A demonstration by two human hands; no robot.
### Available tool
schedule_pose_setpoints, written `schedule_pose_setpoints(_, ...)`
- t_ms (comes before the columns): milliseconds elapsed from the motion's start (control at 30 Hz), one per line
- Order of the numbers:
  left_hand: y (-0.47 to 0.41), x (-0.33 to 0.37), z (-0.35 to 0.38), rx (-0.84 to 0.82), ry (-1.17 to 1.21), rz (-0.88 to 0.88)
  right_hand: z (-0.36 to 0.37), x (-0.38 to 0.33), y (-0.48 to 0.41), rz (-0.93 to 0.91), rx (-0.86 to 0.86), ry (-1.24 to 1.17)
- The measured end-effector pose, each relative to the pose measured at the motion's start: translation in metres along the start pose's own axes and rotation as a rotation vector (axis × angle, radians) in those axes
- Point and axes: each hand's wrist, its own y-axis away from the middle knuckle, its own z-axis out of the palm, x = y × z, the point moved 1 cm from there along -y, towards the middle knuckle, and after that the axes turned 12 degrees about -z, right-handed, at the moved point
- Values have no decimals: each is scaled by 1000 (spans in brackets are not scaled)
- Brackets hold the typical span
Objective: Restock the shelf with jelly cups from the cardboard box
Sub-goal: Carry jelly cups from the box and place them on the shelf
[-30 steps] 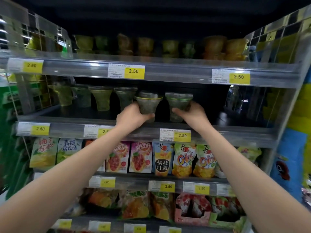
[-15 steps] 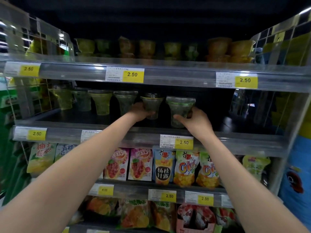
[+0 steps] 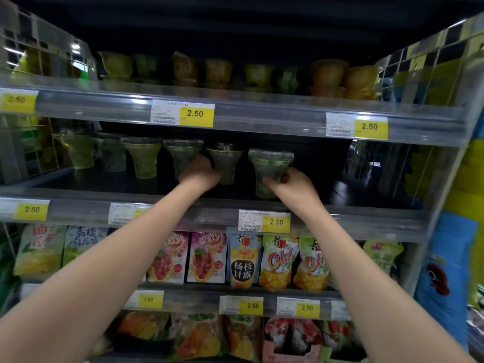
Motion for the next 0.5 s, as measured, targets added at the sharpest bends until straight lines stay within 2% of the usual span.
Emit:
schedule_pose_setpoints(100,16,3,-3,-14,-87,55,-2,-1,0,12,-16,-36)
schedule_pose_setpoints(167,30,9,-3,-40,-59,126,-3,-2,1,23,-15,-54)
schedule_pose_setpoints(233,44,19,-2,-82,99,179,-3,-2,1,22,0,-66)
schedule_pose_setpoints(367,65,42,5,-365,533,141,-2,0,-1,50,55,-41)
schedule_pose_setpoints(500,67,50,10,-440,590,157,-1,2,-8,67,71,-12)
